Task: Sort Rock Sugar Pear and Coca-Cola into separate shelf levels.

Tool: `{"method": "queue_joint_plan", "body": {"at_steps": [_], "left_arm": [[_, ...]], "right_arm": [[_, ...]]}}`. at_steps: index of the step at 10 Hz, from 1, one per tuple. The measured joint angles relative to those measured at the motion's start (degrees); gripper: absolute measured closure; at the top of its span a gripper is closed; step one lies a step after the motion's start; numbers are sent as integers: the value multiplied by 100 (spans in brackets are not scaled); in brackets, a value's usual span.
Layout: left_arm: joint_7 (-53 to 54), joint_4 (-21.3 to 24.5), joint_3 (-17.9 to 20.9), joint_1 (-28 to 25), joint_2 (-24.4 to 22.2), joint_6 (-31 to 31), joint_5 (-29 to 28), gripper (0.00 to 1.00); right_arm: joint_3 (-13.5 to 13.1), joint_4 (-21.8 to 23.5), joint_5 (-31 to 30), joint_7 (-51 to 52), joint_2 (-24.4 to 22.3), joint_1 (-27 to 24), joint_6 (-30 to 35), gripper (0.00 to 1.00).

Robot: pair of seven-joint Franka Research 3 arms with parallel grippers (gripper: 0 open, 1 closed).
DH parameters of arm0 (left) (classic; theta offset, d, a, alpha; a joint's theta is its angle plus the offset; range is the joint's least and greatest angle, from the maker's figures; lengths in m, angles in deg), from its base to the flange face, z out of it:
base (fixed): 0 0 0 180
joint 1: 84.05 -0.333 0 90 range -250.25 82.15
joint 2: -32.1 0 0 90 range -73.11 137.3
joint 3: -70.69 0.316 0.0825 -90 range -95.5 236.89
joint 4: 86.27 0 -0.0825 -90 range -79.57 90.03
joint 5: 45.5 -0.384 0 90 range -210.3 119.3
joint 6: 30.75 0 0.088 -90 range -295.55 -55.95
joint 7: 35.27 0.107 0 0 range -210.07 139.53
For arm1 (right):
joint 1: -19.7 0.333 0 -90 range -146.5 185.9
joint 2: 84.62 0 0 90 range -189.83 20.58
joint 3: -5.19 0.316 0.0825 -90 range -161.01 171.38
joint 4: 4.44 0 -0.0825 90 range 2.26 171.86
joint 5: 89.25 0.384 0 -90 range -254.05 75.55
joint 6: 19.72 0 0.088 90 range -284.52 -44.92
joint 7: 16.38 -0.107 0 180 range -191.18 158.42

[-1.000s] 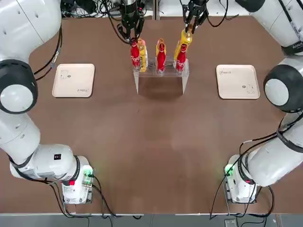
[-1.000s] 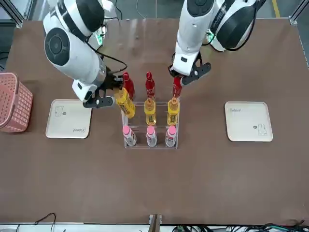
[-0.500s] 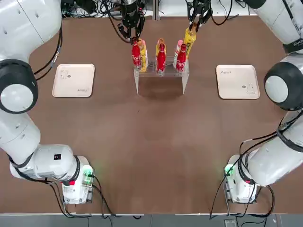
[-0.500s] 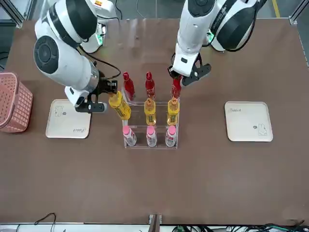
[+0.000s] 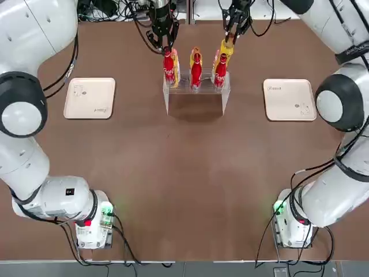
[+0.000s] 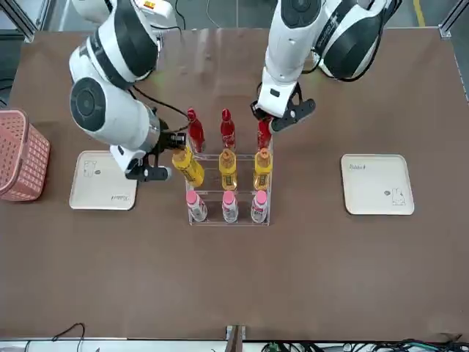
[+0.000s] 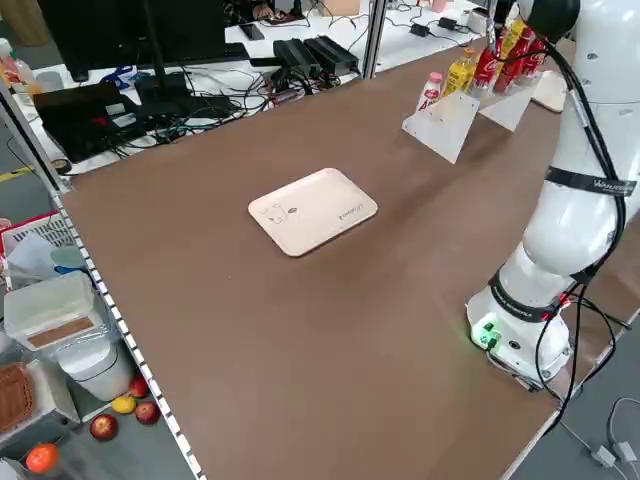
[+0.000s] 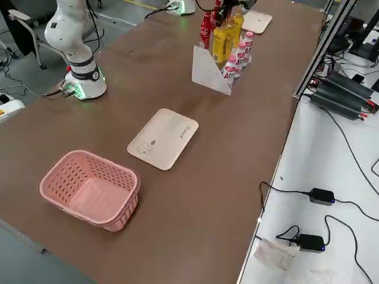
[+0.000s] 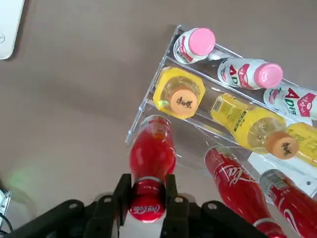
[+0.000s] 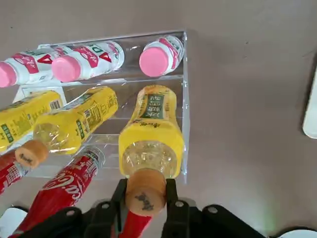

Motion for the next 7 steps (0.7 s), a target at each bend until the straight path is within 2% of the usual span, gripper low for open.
{"method": "queue_joint_plan", "body": {"at_steps": [3,7], "left_arm": [[0,28,4,6,127,-245,-130,68],[-12,55,-4,95,262,-271,-231,68]], "right_arm": [[-19,0,0,-15,171,-42,-5,66],[-7,0,12,-28,343,-20,-50,66]]}}
